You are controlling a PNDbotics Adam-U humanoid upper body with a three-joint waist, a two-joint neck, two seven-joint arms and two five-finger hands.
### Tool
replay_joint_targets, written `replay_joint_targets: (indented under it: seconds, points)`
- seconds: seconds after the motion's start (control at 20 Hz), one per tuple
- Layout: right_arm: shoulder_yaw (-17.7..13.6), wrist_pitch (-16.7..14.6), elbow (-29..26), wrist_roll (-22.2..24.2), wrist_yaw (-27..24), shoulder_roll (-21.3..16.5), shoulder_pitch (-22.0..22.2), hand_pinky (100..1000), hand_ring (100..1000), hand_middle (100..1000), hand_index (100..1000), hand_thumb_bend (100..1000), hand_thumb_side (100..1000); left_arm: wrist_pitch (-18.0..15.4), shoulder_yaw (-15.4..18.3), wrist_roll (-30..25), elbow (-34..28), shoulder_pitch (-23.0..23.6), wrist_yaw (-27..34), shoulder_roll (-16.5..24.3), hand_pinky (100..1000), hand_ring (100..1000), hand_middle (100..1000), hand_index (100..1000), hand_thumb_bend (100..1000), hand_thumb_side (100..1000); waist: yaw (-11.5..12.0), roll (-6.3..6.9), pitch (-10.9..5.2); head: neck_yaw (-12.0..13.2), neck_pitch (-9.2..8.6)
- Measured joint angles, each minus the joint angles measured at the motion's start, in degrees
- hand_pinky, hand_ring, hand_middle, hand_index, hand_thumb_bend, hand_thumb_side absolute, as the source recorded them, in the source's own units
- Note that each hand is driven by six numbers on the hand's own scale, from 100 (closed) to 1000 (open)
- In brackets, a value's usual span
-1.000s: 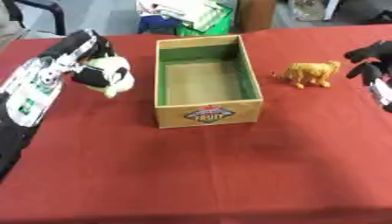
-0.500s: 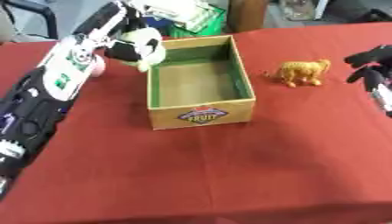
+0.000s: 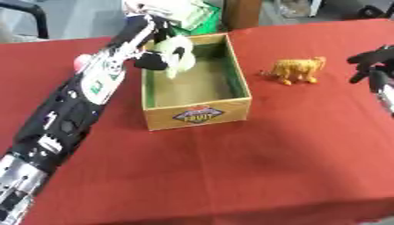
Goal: Pick up objects on the table and place them in the box.
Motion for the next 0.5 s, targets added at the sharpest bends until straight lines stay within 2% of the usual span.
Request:
replay_joint_targets:
  seconds: [0.05,0.1,0.2,0.3,0.35,0.4,0.45,0.5]
  points:
    - [0.0,-0.1,0.0,-0.1,0.0,-0.1,0.0,574,775,571,675,100,224,-0.3,0.0,-0.6,0.1,0.3,0.6,-0.2,740,763,773,862,559,597,0.2,-0.07,0.0,-0.1,0.0]
    - [-0.1,-0.3,0.2,-0.2,0.0,-0.3,0.0,574,775,571,676,100,225,-0.4,0.1,-1.4,0.1,0.4,1.3,-0.3,742,768,787,868,561,625,0.5,-0.15,0.0,-0.3,0.0]
    - [-0.1,-0.7,0.4,-0.4,0.0,-0.7,-0.4,576,776,573,680,100,231,-0.4,0.6,-2.8,-0.2,0.4,3.0,-0.4,742,764,777,860,545,617,0.6,-0.24,0.0,-0.3,0.0]
    - [-0.1,-1.3,1.0,-0.5,0.1,-1.6,-1.4,579,777,583,693,106,246,-0.2,1.2,-3.4,-1.3,0.5,4.7,-0.4,732,732,723,841,523,599,1.1,-0.25,0.0,-0.5,0.0]
    - [-0.1,-1.8,1.4,-0.6,0.2,-2.3,-2.3,581,778,588,700,126,252,-0.2,1.5,-3.4,-2.2,0.8,5.6,-0.4,724,712,694,831,471,470,1.4,-0.31,0.0,-0.7,0.0]
    - [-0.1,-2.4,2.0,-0.7,0.2,-3.2,-3.3,582,778,590,701,132,254,-0.1,1.7,-3.1,-3.3,1.1,6.5,-0.4,722,707,688,828,462,454,1.8,-0.42,0.0,-0.9,0.0]
    - [0.1,-3.1,2.7,-0.8,0.3,-4.2,-4.5,587,780,608,718,169,268,0.0,1.8,-2.6,-4.6,1.5,7.4,-0.3,702,669,631,806,388,344,2.2,-0.58,-0.02,-1.1,0.0]
    - [0.1,-3.9,3.5,-0.9,0.4,-5.4,-5.8,590,782,618,726,195,283,0.1,2.0,-2.0,-5.9,2.0,8.3,-0.2,693,654,614,799,354,301,2.7,-0.7,-0.05,-1.4,0.0]
